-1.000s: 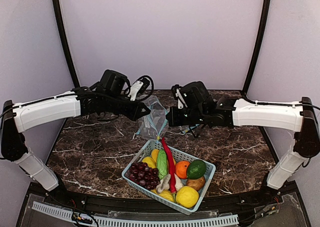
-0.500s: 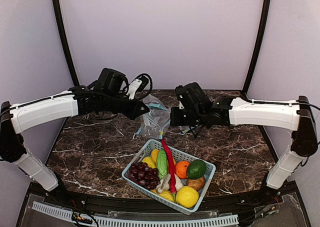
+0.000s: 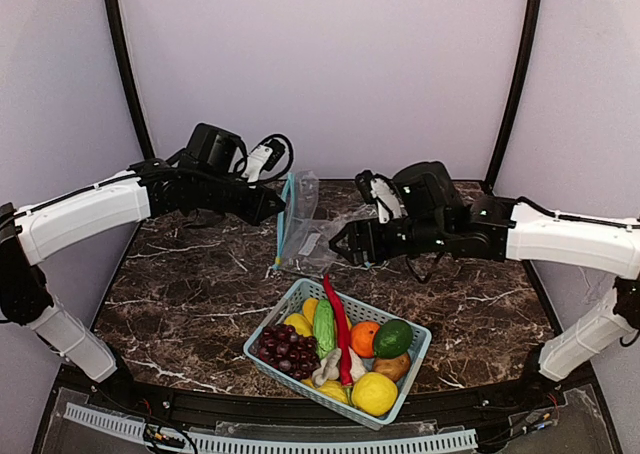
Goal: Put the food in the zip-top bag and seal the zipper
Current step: Open the zipper food storage bag, then pick up the fake fruit from the bin.
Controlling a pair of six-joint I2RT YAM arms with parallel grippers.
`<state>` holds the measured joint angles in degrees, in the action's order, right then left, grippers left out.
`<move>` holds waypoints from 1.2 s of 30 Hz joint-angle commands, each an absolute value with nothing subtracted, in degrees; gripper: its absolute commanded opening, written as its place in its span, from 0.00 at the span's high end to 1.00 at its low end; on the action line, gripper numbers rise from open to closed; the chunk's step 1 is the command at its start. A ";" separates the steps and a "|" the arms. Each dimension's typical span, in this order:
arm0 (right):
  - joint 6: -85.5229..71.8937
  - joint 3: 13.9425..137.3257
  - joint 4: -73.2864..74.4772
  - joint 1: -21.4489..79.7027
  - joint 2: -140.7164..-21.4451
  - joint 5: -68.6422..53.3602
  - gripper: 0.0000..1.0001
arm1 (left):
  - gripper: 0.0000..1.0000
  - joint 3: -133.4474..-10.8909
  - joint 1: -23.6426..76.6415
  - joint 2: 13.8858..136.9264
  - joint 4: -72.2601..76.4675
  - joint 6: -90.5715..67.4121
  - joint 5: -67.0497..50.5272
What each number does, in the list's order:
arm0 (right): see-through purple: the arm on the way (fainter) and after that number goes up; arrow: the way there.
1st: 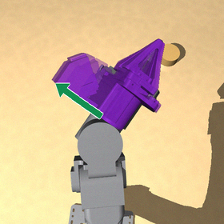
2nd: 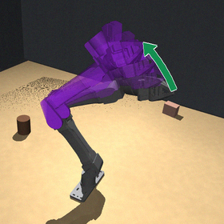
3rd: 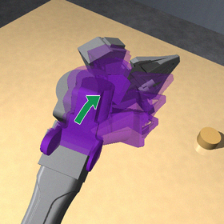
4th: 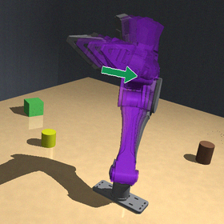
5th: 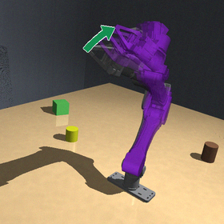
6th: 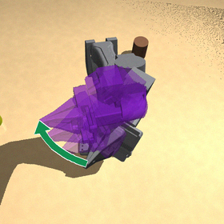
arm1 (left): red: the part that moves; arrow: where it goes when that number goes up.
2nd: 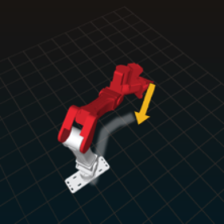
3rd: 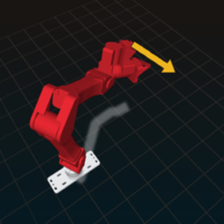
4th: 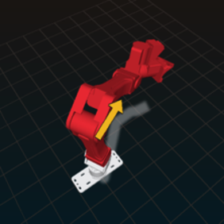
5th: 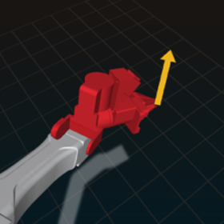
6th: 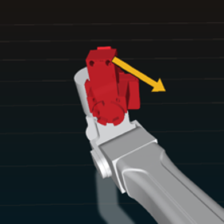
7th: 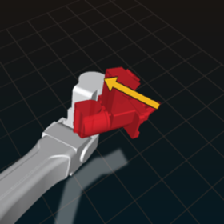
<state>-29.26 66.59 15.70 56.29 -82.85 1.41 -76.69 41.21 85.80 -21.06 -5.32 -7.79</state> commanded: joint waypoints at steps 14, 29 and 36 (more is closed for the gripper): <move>-59.07 47.13 34.31 62.77 -61.91 2.74 0.17 | 0.99 -78.27 37.81 86.78 -24.83 -4.41 -5.75; -67.31 49.47 38.07 68.06 -70.75 5.26 0.13 | 0.99 -77.96 37.73 86.42 -24.58 -4.70 -5.80; -68.81 49.62 36.37 68.92 -74.07 5.23 0.13 | 0.99 -77.96 37.74 86.33 -24.52 -4.64 -5.80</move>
<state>-67.00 48.21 36.99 67.75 -72.53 4.03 -76.90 38.09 86.67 -23.59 -4.89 -6.09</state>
